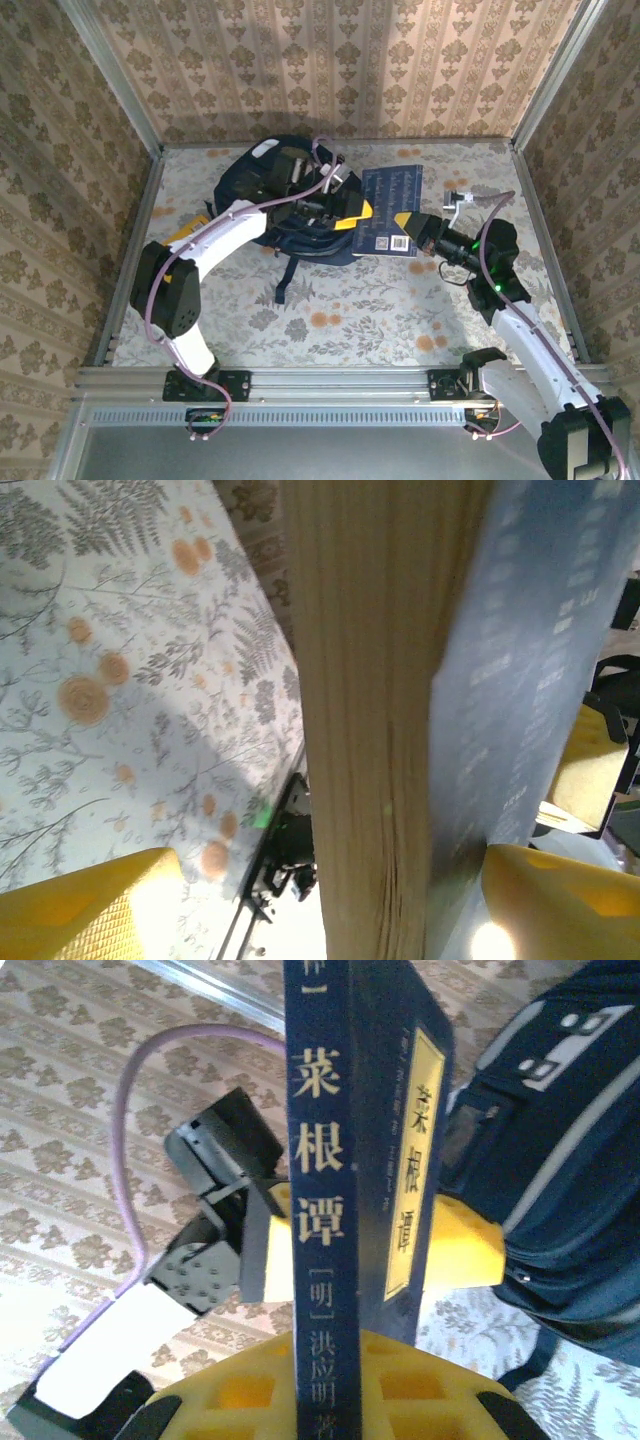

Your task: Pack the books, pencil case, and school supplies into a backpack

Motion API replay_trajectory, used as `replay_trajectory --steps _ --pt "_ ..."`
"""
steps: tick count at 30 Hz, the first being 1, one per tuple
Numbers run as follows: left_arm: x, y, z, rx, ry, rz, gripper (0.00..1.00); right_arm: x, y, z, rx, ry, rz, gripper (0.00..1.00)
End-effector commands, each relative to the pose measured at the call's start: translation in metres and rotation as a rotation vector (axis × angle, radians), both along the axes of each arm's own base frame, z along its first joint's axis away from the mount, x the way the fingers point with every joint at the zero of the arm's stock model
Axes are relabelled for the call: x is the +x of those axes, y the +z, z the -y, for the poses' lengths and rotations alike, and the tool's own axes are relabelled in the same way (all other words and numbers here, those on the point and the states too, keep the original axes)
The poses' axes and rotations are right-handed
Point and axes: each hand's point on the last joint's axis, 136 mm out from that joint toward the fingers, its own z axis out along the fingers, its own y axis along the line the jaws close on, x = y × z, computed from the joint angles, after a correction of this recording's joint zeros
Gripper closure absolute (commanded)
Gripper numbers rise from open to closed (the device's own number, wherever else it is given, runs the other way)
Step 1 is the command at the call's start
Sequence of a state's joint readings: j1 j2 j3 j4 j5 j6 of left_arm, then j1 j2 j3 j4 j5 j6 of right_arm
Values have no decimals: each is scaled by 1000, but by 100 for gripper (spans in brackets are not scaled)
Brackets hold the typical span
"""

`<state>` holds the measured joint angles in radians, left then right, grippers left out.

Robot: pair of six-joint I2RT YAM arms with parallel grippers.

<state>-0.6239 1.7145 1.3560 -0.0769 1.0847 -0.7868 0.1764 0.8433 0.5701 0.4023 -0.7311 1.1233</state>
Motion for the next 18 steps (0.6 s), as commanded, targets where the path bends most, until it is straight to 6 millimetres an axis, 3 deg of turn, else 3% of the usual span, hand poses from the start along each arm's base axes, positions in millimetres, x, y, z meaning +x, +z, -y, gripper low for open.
replay_trajectory --steps 1,9,18 --pt "0 50 -7 -140 -13 63 21 -12 40 -10 23 65 123 100" --pt "-12 93 -15 -283 -36 161 32 -14 33 -14 -23 80 111 100" --pt "-20 109 -19 -406 -60 185 69 -9 27 -13 -54 68 102 100"
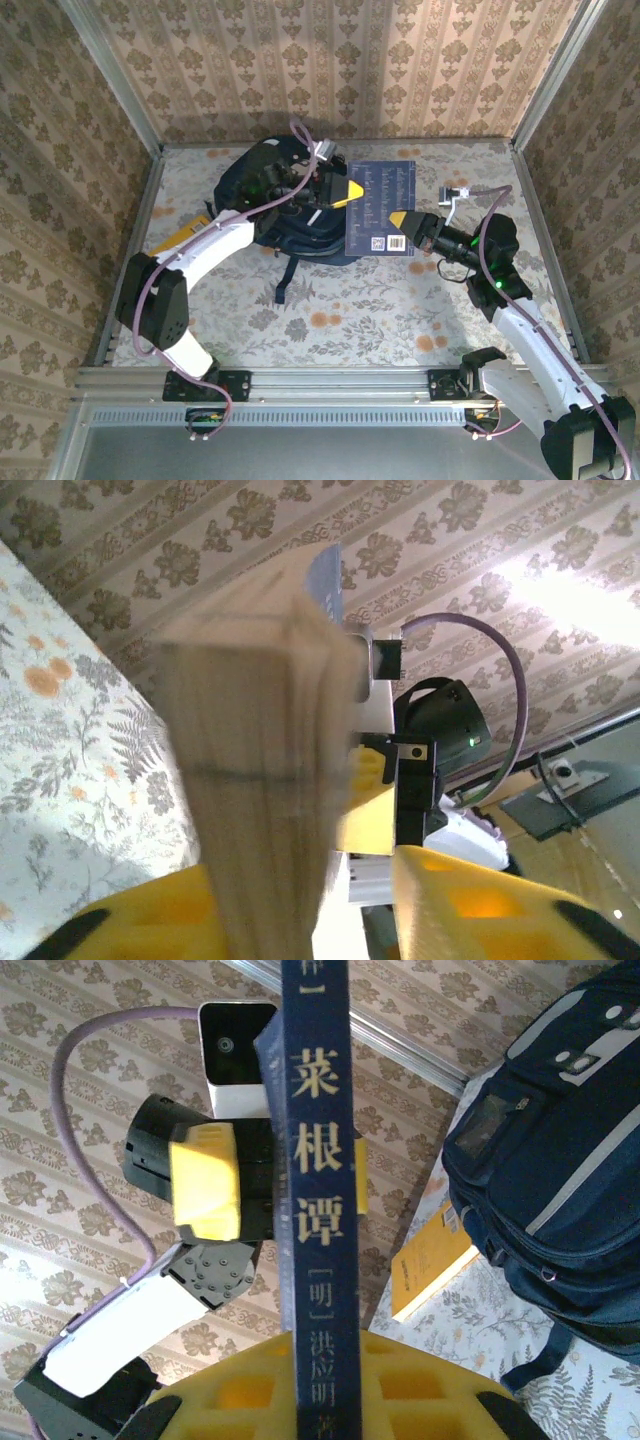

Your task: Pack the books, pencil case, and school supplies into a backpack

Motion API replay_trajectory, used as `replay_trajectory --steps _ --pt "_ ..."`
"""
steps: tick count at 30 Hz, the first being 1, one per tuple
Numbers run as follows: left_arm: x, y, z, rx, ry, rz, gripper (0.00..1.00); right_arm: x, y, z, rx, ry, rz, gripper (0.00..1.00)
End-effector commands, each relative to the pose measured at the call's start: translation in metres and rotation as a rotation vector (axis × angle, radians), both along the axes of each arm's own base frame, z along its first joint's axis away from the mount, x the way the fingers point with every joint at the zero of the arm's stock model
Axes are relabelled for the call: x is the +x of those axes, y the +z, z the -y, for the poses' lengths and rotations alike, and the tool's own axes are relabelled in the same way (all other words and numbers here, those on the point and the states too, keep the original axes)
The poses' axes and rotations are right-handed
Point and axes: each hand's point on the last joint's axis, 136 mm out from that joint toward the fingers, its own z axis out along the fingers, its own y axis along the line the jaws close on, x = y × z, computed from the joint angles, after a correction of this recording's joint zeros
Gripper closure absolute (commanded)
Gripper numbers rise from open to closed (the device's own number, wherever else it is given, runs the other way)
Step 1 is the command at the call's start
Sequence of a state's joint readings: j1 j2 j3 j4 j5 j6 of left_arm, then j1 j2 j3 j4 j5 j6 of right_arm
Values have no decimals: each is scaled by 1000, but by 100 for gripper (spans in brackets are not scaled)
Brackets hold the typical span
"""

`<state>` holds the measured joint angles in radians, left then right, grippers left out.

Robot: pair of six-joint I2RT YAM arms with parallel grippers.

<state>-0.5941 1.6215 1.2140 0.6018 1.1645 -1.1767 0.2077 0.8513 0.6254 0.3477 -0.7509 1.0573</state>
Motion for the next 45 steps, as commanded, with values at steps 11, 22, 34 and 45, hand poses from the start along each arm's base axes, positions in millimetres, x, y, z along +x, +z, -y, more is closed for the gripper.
replay_trajectory --steps 11,22,34,45 --pt "3 12 2 -166 -78 -41 89 -3 10 -3 -31 26 45 100" --pt "-2 13 4 -165 -95 -24 74 -1 3 -3 -39 22 42 100" --pt "10 23 1 -167 12 44 100 9 -4 16 -66 -136 40 53" --pt "50 81 -17 -297 387 81 100 23 3 28 83 -373 197 21"
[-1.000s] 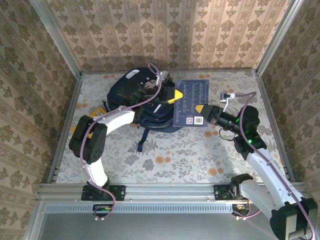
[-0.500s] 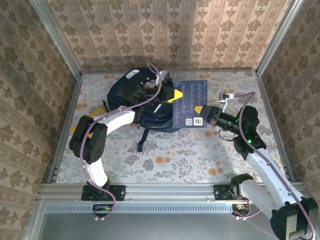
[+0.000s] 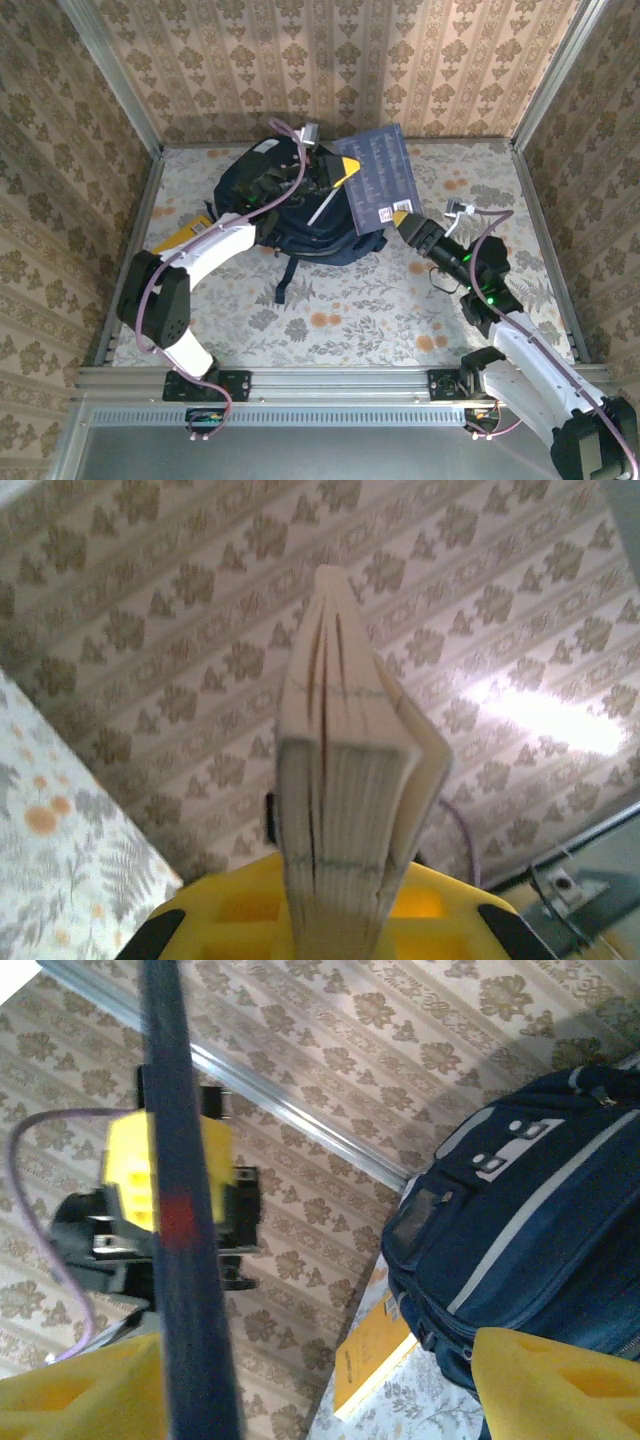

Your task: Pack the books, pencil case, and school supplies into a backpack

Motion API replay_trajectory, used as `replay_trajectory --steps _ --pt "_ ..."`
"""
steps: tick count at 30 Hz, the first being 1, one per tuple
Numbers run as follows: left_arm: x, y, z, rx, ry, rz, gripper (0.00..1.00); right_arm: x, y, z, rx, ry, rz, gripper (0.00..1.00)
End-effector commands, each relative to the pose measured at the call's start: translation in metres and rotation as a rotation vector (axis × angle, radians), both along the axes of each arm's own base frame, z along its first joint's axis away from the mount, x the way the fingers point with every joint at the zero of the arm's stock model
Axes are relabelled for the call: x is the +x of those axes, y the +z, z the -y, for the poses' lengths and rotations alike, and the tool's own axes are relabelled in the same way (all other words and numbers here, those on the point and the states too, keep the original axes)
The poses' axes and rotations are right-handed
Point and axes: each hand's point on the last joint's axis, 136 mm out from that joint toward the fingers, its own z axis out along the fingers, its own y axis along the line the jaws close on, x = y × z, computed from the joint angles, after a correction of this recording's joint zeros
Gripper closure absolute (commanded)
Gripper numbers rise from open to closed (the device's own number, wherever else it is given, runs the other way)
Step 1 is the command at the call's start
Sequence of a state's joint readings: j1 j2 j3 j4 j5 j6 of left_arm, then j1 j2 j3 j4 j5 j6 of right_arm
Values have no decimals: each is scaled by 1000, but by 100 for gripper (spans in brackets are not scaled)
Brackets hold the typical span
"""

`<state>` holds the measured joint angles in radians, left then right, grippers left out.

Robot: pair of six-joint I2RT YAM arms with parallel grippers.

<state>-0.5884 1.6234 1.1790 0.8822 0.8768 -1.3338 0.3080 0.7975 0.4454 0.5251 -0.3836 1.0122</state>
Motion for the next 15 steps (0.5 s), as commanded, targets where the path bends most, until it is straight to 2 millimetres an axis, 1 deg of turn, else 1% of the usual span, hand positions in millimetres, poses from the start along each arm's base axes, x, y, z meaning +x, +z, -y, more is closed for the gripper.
replay_trajectory --steps 1,3,6,8,9,11,15 --pt "9 48 -13 -142 137 73 100 8 31 8 77 -106 125 20" --pt "13 53 -15 -190 146 51 100 12 33 6 117 -113 126 19" --pt "17 50 -14 -234 145 21 100 15 45 7 201 -129 164 18" --pt "17 45 -13 -233 143 10 100 15 57 6 234 -133 206 17" --pt "21 43 -14 -240 167 -2 100 16 62 6 245 -136 219 18" --pt "22 37 -12 -228 178 -13 100 18 69 6 262 -146 238 19" --pt "23 26 -10 -211 189 -37 100 27 78 5 283 -167 245 22"
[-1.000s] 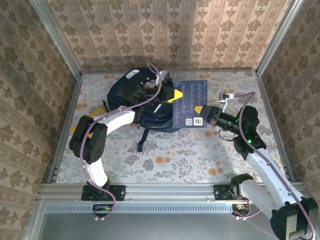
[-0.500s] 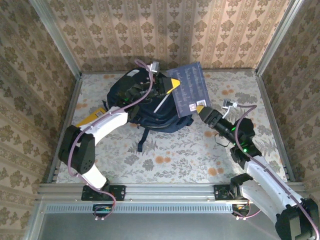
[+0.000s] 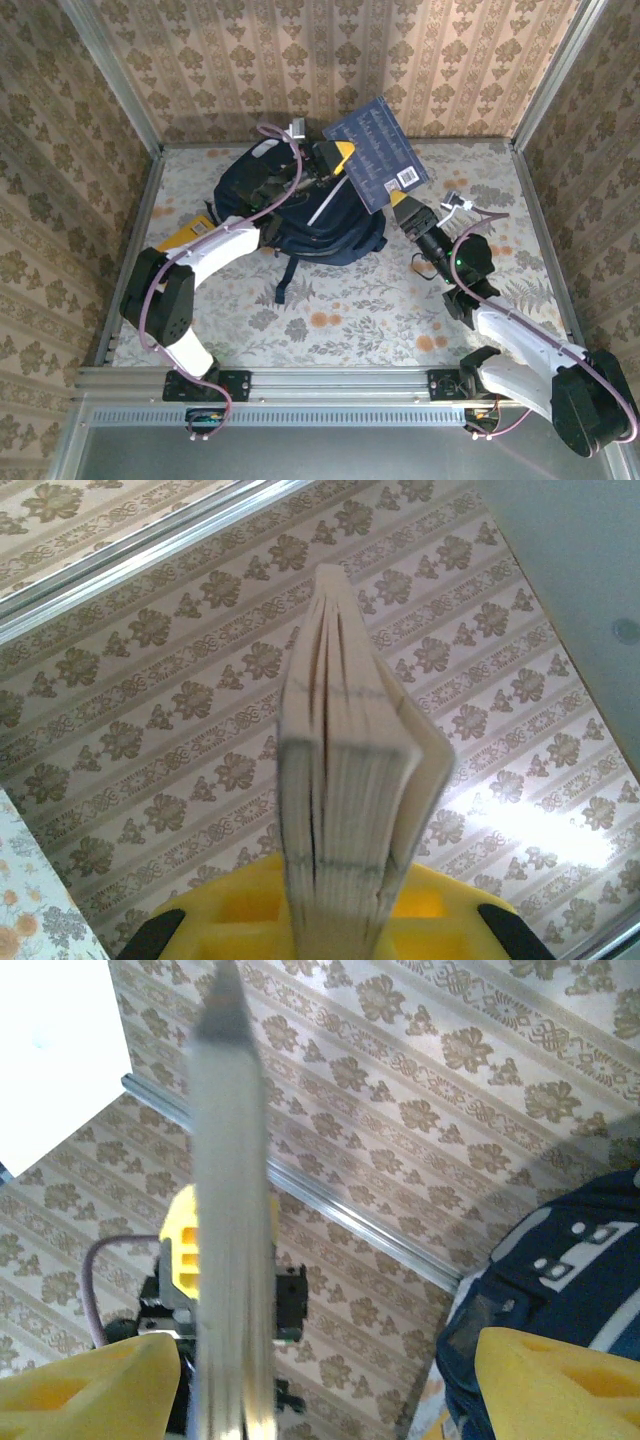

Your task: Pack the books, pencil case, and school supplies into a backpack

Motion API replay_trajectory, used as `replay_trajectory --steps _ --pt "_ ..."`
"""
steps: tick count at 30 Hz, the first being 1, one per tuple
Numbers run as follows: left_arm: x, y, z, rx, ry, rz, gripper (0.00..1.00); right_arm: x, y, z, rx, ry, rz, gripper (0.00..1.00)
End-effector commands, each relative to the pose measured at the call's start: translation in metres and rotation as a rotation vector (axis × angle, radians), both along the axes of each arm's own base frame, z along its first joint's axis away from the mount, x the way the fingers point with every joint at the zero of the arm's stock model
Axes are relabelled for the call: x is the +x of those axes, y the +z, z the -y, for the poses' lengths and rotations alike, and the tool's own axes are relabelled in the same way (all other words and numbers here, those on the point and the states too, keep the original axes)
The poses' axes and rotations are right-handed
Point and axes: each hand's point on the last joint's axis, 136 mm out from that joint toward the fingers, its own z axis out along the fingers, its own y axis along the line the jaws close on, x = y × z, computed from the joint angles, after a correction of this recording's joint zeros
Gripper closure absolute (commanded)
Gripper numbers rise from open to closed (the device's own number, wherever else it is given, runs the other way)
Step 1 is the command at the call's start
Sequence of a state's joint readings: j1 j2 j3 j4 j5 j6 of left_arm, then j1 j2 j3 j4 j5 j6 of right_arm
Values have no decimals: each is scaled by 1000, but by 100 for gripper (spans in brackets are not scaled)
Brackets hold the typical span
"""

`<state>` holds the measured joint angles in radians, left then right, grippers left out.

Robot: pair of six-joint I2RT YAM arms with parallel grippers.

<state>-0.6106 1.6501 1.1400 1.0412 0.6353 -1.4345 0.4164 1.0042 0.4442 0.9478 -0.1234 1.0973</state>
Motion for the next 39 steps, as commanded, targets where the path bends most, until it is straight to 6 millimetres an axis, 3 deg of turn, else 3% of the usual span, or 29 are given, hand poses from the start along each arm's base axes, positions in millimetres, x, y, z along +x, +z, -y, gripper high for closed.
replay_trajectory --steps 1,7,10,12,18,21,24,27,31,36,39 --pt "-4 13 -3 -59 20 33 100 0 45 7 95 -38 118 23" --pt "-5 7 1 -37 19 19 100 10 57 -4 137 1 133 31" --pt "-4 -1 3 -4 28 8 100 13 58 -8 149 16 123 41" --pt "-2 -8 4 18 39 -3 100 14 57 -10 149 19 120 53" --pt "1 -26 8 76 45 -21 99 17 37 4 127 -64 60 98" --pt "5 -50 12 168 43 -42 60 18 24 9 79 -103 3 100" --pt "10 -82 5 329 66 -69 45 10 9 23 4 -172 -41 100" --pt "13 -113 -17 620 153 -52 42 -1 -18 42 -132 -259 -152 100" --pt "17 -131 -41 1003 218 82 41 -17 -41 56 -245 -295 -196 100" --pt "40 -156 -50 1207 173 80 39 -27 -60 52 -336 -245 -240 100" --pt "55 -183 -48 1318 86 45 39 -30 -62 42 -374 -183 -238 100"
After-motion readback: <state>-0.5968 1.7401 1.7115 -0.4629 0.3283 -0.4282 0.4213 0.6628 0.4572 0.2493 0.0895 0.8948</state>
